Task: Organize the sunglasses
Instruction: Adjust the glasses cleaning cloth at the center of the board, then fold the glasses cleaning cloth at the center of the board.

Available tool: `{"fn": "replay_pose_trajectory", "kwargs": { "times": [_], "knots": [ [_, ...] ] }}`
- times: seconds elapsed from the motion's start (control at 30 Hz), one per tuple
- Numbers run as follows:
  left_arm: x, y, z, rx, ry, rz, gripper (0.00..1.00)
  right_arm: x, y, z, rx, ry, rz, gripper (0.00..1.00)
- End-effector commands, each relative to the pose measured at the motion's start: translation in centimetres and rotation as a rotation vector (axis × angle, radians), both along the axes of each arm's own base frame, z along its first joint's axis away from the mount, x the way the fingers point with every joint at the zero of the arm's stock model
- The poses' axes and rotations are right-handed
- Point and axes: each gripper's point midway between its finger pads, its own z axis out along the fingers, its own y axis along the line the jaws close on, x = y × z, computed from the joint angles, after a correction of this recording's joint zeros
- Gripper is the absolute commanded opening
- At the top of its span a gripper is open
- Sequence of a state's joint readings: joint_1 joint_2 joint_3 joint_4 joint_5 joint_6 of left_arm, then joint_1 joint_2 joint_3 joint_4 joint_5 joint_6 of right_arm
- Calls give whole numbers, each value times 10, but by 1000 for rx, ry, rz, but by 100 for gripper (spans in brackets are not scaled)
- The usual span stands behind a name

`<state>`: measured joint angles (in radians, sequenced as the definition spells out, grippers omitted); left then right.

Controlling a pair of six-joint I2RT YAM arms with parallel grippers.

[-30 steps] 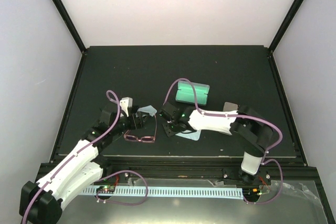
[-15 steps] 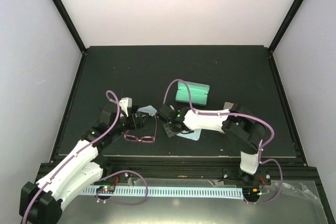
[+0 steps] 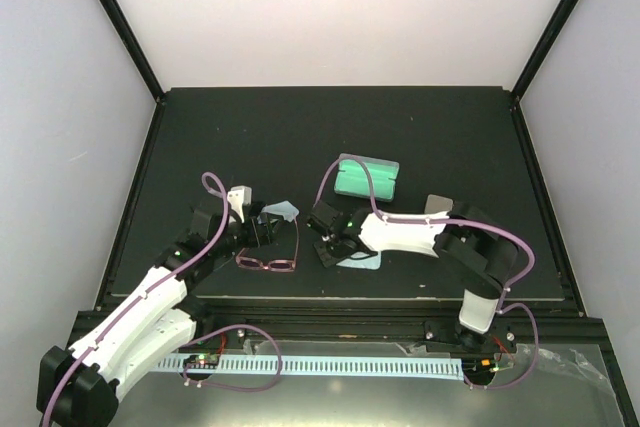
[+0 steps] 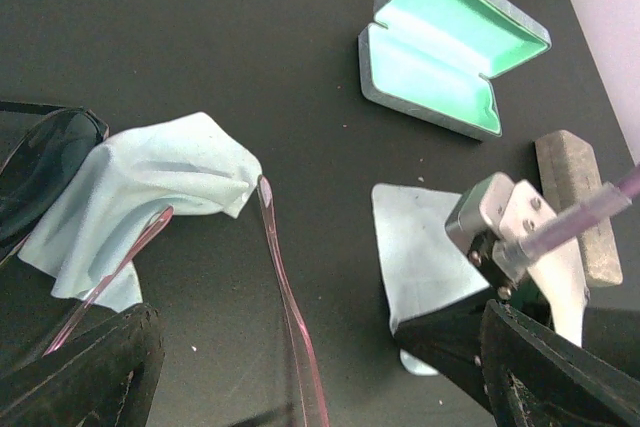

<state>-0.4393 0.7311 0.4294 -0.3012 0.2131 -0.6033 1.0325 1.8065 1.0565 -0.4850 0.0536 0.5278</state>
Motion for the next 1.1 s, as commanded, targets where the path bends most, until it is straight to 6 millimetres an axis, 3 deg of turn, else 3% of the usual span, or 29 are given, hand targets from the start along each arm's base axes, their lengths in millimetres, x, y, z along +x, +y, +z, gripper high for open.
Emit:
{"fn": "replay_pose_trajectory", "kwargs": {
  "times": [0.0, 0.17, 0.27, 0.37, 0.53, 0.63, 0.73, 0.87, 1.07],
  "knots": [
    [6, -5, 19, -12, -42, -15, 87, -32, 15, 8, 124, 129, 88, 1],
    [7, -10, 15, -20, -19, -35, 87, -49, 25, 16, 216, 200, 133, 2],
    [9, -17, 14, -27, -2, -61, 87, -45, 25, 27, 248, 170, 114, 27],
    [11, -25, 14, -36, 12, -96, 87, -32, 21, 44, 278, 97, 53, 36],
    [16, -40, 12, -45, 27, -155, 87, 8, -19, 59, 255, -62, -168, 38],
    [19, -58, 12, -26, 23, -209, 86, 33, -55, 55, 182, -132, -305, 37],
    [26, -82, -8, 73, 72, -241, 84, 64, -94, 45, 100, -179, -421, 36],
    [34, -94, -40, 172, 156, -225, 81, 79, -104, 34, 54, -170, -422, 36],
    [34, -107, -78, 257, 255, -247, 76, 81, -120, 10, -58, -164, -443, 34]
  ]
}}
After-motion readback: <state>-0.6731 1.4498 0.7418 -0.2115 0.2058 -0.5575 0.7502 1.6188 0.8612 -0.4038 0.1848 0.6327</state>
